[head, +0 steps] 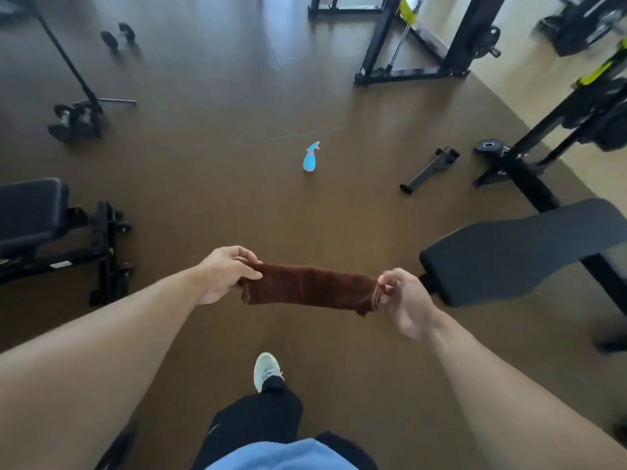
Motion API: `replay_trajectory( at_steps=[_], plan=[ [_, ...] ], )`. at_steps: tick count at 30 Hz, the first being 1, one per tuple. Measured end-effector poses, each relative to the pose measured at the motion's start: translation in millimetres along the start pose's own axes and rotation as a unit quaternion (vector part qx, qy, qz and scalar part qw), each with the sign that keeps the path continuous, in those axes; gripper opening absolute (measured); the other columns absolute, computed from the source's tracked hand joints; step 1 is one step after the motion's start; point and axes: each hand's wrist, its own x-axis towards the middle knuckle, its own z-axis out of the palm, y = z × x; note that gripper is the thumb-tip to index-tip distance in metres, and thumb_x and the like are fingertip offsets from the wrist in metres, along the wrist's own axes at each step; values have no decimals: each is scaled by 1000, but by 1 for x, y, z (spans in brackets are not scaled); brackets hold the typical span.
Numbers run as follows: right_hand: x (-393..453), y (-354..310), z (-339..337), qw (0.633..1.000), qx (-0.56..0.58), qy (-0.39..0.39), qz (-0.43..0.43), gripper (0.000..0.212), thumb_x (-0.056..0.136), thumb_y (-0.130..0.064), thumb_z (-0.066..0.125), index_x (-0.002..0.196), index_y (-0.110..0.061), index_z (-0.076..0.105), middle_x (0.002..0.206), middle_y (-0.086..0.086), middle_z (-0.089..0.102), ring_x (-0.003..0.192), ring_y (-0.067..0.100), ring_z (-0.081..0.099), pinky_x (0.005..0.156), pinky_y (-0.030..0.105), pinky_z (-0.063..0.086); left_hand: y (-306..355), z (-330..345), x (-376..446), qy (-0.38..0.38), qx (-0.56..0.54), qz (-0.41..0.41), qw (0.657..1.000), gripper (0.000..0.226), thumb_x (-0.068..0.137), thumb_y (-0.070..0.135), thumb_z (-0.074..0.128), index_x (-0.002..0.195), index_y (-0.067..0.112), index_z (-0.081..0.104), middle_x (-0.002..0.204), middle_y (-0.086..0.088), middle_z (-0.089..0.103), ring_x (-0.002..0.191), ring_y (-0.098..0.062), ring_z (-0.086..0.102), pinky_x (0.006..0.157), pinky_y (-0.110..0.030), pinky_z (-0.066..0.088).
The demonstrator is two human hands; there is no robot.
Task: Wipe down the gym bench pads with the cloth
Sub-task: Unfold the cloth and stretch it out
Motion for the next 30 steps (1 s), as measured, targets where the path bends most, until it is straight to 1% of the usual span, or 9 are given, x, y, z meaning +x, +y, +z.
replay_trajectory(
  at_steps=[2,3,6,10,15,22,24,28,30],
  plan=[
    [51,-28,23,999,-26,20,-9,18,89,-15,78,88,-11,60,81,8,68,67,19,66,66,26,49,39,3,50,38,-2,11,999,25,84,-10,71,101,6,64,102,-11,69,80,-20,65,56,-28,51],
    [76,-43,32,998,-53,40,-16,32,79,-9,86,96,-12,59,86,8,69,73,20,66,66,26,50,61,4,73,49,-3,19,999,26,84,-8,73,106,5,65,104,-11,71,84,-21,66,61,-29,52],
    [145,-94,44,983,-125,129,-36,48,76,11,83,111,-13,61,105,7,67,90,20,66,73,30,57,131,6,142,76,15,19,997,35,80,0,82,111,9,66,103,-4,70,89,-20,65,71,-29,52],
    [238,-170,44,966,-168,184,-67,36,87,-1,79,118,-17,71,108,-1,73,101,19,71,93,40,60,210,4,247,122,62,0,991,31,79,5,85,105,12,71,102,-3,70,86,-19,64,77,-30,52],
    [379,-259,38,961,-180,198,-65,9,95,-14,74,101,-21,75,96,-3,77,93,14,72,78,23,55,287,14,378,154,176,39,971,22,87,6,75,101,23,72,104,0,69,96,-20,64,75,-26,47],
    [511,-365,56,970,-165,177,12,14,88,-12,81,98,-21,76,97,2,80,97,23,75,94,45,61,407,24,504,174,222,71,957,27,85,15,78,105,30,68,104,8,68,103,-14,62,86,-35,56],
    [546,-391,63,970,-168,173,25,14,87,-12,81,98,-20,77,94,2,80,95,25,76,89,44,62,439,22,539,172,260,83,947,26,85,16,79,104,29,68,101,8,67,99,-14,61,83,-30,51],
    [628,-423,79,976,-122,170,67,16,90,-12,79,104,-18,74,97,9,80,82,23,74,57,28,55,483,12,634,173,260,83,946,27,83,15,81,104,25,66,93,8,63,95,-15,59,77,-27,43],
    [675,-425,88,974,-102,186,82,16,91,-9,77,105,-16,73,95,9,80,83,26,76,66,37,62,494,5,688,178,242,72,951,29,82,15,83,103,24,65,93,7,65,94,-15,60,76,-25,43]
  ],
)
